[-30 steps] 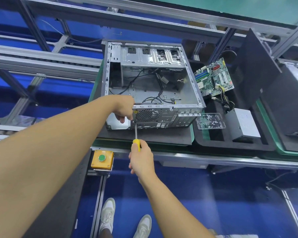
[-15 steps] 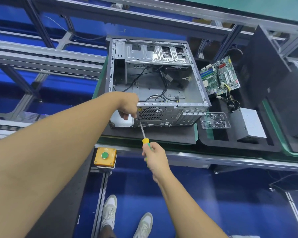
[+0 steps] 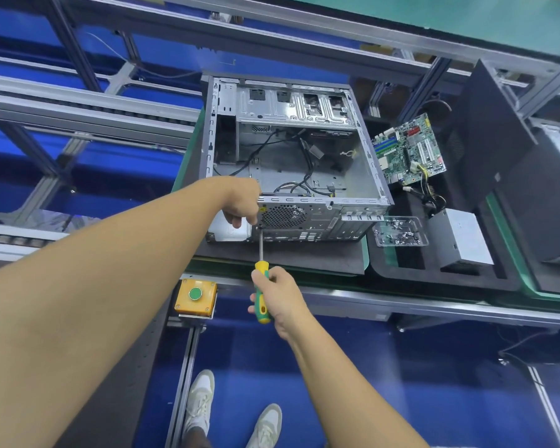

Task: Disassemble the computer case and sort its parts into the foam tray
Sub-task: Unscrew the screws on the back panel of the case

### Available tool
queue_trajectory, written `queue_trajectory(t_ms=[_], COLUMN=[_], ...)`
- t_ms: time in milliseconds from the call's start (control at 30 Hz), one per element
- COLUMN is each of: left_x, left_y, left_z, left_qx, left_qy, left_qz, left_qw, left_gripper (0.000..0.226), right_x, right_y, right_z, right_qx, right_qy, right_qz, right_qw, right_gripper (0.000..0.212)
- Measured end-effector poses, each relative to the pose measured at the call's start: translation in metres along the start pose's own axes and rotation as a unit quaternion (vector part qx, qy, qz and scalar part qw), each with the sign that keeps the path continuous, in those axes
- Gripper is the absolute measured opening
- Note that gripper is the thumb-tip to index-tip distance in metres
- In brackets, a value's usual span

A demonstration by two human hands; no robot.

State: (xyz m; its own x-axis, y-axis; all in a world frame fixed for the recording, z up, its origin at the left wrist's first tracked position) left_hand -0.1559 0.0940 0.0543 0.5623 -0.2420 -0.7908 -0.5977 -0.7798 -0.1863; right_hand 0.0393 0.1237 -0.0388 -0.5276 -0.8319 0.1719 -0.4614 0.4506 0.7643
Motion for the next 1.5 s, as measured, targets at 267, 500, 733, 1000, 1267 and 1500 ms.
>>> queue_trajectory(t_ms=[267, 500, 733, 1000, 1267, 1500], left_x=[0.001, 0.001, 0.002, 0.001, 0.001, 0.001], left_y=[-0.001, 0.000, 0.000, 0.000, -0.001, 0.000], left_z=[-0.001, 0.000, 0.000, 0.000, 0.000, 0.002], left_qx=[0.009, 0.006, 0.004, 0.006, 0.009, 0.009], left_qy=[0.005, 0.004, 0.005, 0.003, -0.004, 0.003], left_qz=[-0.003, -0.004, -0.005, -0.013, -0.010, -0.016], left_qw=[1.000, 1.000, 1.000, 1.000, 1.000, 1.000], left_gripper=[0.018, 0.018, 0.019, 0.019, 0.016, 0.019], right_x=[0.009, -0.005, -0.001, -0.010, -0.001, 0.006], right_y=[-0.007, -0.006, -0.011, 0.002, -0.009, -0.006], right_z=[-0.001, 0.005, 0.003, -0.003, -0.002, -0.003], right_qx=[0.152, 0.031, 0.076, 0.000, -0.011, 0.100], right_qy=[0.049, 0.028, 0.016, 0.011, -0.036, 0.112], right_qz=[0.108, 0.051, 0.068, -0.012, -0.011, 0.154], right_qw=[0.981, 0.998, 0.995, 1.000, 0.999, 0.977], right_gripper=[0.031, 0.013, 0.019, 0.024, 0.013, 0.041])
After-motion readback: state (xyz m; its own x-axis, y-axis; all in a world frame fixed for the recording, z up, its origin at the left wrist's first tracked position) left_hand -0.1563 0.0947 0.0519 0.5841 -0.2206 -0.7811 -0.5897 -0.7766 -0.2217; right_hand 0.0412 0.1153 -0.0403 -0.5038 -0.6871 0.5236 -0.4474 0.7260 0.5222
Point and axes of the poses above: each hand's wrist, its own z-axis towards the middle knuckle, its own x-axis out of the palm, y = z × x, the point moved 8 cm from there along z, towards the middle knuckle, and after that the axes turned 15 degrees about z, right-handed, at the moved point
